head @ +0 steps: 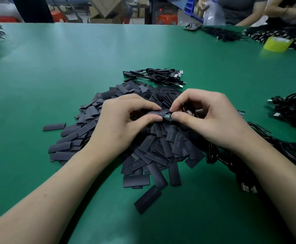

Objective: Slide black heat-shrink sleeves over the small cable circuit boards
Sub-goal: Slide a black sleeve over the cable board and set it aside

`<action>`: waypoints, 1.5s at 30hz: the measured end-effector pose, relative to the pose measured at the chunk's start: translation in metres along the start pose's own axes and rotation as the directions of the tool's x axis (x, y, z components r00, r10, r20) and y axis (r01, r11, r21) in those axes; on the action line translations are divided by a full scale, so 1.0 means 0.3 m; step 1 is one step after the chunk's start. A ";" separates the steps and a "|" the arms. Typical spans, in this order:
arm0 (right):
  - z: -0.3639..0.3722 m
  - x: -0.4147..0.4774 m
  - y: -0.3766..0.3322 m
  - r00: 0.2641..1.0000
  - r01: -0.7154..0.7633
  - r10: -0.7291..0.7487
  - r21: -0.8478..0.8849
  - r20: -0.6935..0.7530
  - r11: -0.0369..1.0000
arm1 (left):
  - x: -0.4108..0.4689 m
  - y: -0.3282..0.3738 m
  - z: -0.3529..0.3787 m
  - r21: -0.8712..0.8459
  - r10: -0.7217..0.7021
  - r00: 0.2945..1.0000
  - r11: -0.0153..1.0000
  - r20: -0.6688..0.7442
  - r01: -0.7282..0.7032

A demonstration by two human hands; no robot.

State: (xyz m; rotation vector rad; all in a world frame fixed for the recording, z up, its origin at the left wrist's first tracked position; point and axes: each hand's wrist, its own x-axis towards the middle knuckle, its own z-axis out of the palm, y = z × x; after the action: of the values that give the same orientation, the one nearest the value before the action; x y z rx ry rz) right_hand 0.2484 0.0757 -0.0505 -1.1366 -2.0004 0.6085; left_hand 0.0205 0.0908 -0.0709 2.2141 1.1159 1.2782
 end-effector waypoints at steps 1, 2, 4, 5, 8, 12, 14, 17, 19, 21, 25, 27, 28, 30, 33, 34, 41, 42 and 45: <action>0.002 0.000 0.000 1.000 0.005 -0.005 -0.011 -0.020 1.000 | 0.001 0.000 0.000 -0.005 -0.008 1.000 1.000 -0.005 0.008; 0.005 -0.001 -0.001 0.999 0.004 -0.004 -0.014 -0.035 1.000 | 0.000 0.001 0.002 -0.005 -0.013 1.000 1.000 -0.007 0.013; 0.009 -0.002 -0.002 0.999 -0.001 -0.001 -0.031 -0.052 1.000 | -0.001 0.002 0.005 0.003 -0.016 1.000 1.000 -0.005 0.016; 0.011 -0.002 -0.003 0.998 0.005 -0.007 -0.049 -0.059 0.999 | -0.002 0.003 0.006 0.007 -0.015 1.000 1.000 -0.001 0.015; 0.011 -0.001 -0.007 0.994 0.050 -0.061 -0.128 -0.085 0.991 | -0.002 0.003 0.006 0.033 -0.009 1.000 0.999 0.008 0.008; 0.015 -0.001 -0.014 0.987 0.106 -0.136 -0.279 -0.089 0.954 | -0.002 0.000 0.008 0.098 0.001 1.000 0.995 0.029 -0.004; 0.017 0.000 -0.014 0.984 0.119 -0.153 -0.313 -0.086 0.942 | -0.003 -0.003 0.010 0.105 -0.006 1.000 0.994 0.025 0.003; 0.014 -0.001 -0.012 0.984 0.119 -0.152 -0.298 -0.089 0.947 | -0.006 -0.003 0.014 0.090 -0.024 1.000 0.996 0.012 0.023; 0.015 -0.002 -0.013 0.983 0.121 -0.155 -0.294 -0.095 0.948 | -0.007 -0.002 0.015 0.070 -0.037 0.999 0.997 0.006 0.036; 0.015 -0.003 -0.013 0.981 0.134 -0.170 -0.307 -0.094 0.942 | -0.007 -0.002 0.016 0.051 -0.047 0.999 0.998 0.013 0.046; 0.017 -0.004 -0.012 0.974 0.172 -0.211 -0.340 -0.082 0.925 | -0.008 0.002 0.019 0.030 -0.054 0.998 0.998 0.028 0.054; 0.017 -0.003 -0.012 0.971 0.183 -0.225 -0.350 -0.081 0.919 | -0.009 0.005 0.019 0.018 -0.052 0.998 0.999 0.038 0.051; 0.018 -0.002 -0.011 0.970 0.187 -0.228 -0.354 -0.079 0.916 | -0.010 0.006 0.019 0.016 -0.047 0.998 0.999 0.046 0.046; 0.019 -0.002 -0.009 0.968 0.195 -0.237 -0.358 -0.078 0.913 | -0.010 0.009 0.021 0.019 -0.038 0.998 0.999 0.052 0.037; 0.017 -0.002 -0.006 0.962 0.209 -0.257 -0.358 -0.092 0.910 | -0.010 0.012 0.025 0.015 -0.039 0.999 0.999 0.029 0.039; 0.017 -0.003 -0.006 0.960 0.217 -0.266 -0.363 -0.090 0.906 | -0.009 0.013 0.026 0.008 -0.044 0.999 0.999 0.030 0.044; 0.033 -0.004 -0.008 0.952 0.264 -0.301 -0.359 -0.050 0.895 | -0.009 0.013 0.026 0.000 -0.028 0.995 1.000 0.096 0.028; 0.031 -0.004 -0.010 0.954 0.249 -0.290 -0.345 -0.072 0.905 | -0.008 0.015 0.026 -0.011 -0.034 0.996 0.999 0.084 0.035; 0.026 -0.005 -0.013 0.963 0.168 -0.220 -0.297 -0.154 0.940 | -0.005 0.019 0.025 -0.033 -0.044 0.998 0.998 0.041 0.046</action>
State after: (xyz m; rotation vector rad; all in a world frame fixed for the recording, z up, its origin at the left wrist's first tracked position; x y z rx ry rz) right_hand 0.2408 0.0722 -0.0531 -1.0950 -2.0467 0.1114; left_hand 0.0289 0.0867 -0.0720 2.1682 1.1147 1.2201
